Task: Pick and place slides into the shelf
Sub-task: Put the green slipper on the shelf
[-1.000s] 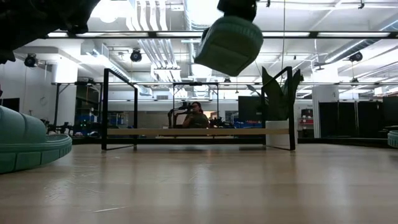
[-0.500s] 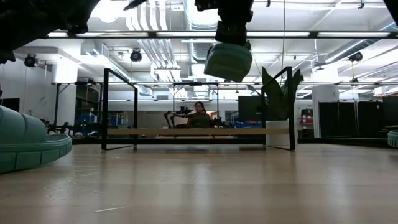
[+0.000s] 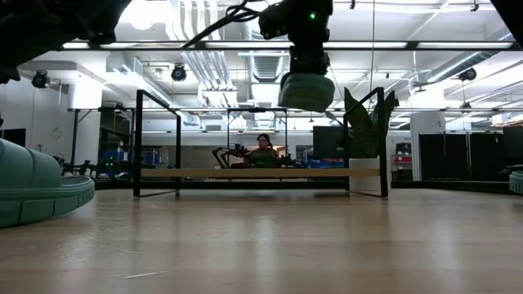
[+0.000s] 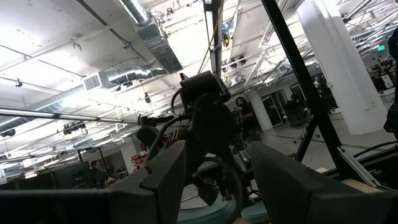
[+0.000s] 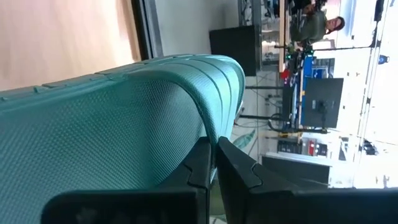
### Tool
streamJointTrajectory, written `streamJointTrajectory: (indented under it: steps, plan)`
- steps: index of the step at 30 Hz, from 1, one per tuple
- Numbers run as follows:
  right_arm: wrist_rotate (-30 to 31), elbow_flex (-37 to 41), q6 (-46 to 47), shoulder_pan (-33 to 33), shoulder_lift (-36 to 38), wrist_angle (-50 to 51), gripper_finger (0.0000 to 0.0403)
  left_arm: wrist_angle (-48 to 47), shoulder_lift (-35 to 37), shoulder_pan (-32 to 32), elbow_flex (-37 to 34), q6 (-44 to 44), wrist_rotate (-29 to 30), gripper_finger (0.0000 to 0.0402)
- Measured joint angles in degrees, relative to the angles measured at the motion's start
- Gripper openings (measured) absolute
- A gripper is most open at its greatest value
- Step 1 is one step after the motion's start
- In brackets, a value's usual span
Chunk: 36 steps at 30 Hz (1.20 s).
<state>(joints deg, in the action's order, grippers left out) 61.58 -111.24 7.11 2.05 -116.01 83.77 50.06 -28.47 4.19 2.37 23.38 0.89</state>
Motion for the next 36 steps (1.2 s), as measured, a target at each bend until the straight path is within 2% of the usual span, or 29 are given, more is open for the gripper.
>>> streamJointTrajectory:
  steps: [29, 36]
  plan:
    - [-0.1, 2.0, -11.7, -8.4, 0.0, -0.9, 0.0011, 0.0, 0.0, 0.0, 0.0, 0.0, 0.0, 0.0167]
    - [-0.3, 2.3, -15.6, -9.6, 0.0, -4.9, 0.0011, 0.0, 0.0, 0.0, 0.0, 0.0, 0.0, 0.0167]
